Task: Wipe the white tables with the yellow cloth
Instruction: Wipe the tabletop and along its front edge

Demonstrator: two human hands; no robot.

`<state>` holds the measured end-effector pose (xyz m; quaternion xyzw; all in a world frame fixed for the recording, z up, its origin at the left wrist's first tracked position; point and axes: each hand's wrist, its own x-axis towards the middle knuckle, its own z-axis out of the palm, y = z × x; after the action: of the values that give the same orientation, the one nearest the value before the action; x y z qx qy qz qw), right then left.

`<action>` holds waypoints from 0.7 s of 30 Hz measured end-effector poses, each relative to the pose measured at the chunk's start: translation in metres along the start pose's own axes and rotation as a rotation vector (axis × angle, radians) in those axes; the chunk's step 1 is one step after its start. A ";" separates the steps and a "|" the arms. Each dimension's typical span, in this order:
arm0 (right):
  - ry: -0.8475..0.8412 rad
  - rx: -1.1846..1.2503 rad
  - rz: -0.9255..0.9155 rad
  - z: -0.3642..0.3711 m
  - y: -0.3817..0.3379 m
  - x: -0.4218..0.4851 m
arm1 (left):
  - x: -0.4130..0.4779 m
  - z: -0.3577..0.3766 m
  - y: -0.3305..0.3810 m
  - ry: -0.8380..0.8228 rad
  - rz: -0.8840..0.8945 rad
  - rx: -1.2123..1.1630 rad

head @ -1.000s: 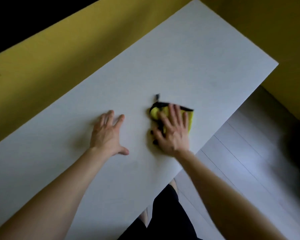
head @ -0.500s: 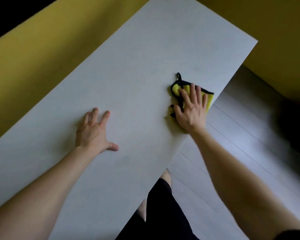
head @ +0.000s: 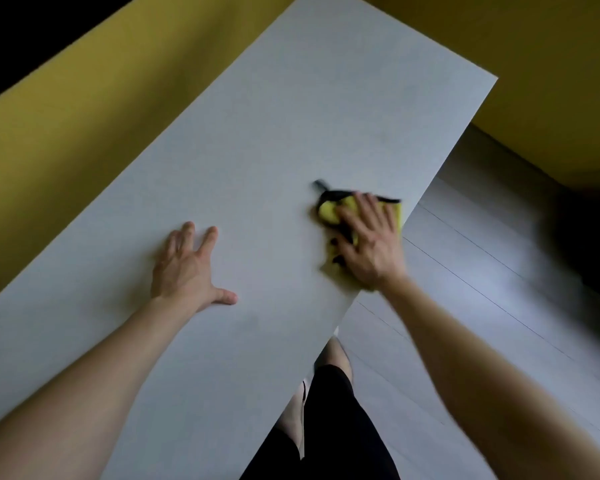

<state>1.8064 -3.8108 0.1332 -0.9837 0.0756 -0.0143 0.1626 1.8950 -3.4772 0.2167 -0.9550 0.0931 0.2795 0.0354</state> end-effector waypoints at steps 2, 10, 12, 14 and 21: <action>-0.010 -0.071 0.149 -0.021 0.044 0.028 | 0.000 0.000 0.001 -0.004 -0.004 -0.006; -0.090 -0.042 0.045 0.018 -0.076 -0.027 | 0.004 0.001 0.000 -0.023 -0.007 0.007; -0.185 -0.025 -0.114 0.016 -0.096 -0.040 | 0.005 0.003 0.001 -0.024 -0.008 0.003; -0.200 0.066 -0.066 0.001 -0.091 -0.037 | 0.006 0.005 0.001 -0.008 -0.018 0.015; -0.276 0.441 0.868 -0.037 -0.037 -0.053 | 0.012 0.011 -0.002 -0.002 -0.019 0.016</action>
<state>1.7576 -3.7803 0.1797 -0.7965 0.4506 0.1690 0.3660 1.8990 -3.4761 0.2011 -0.9552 0.0861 0.2795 0.0461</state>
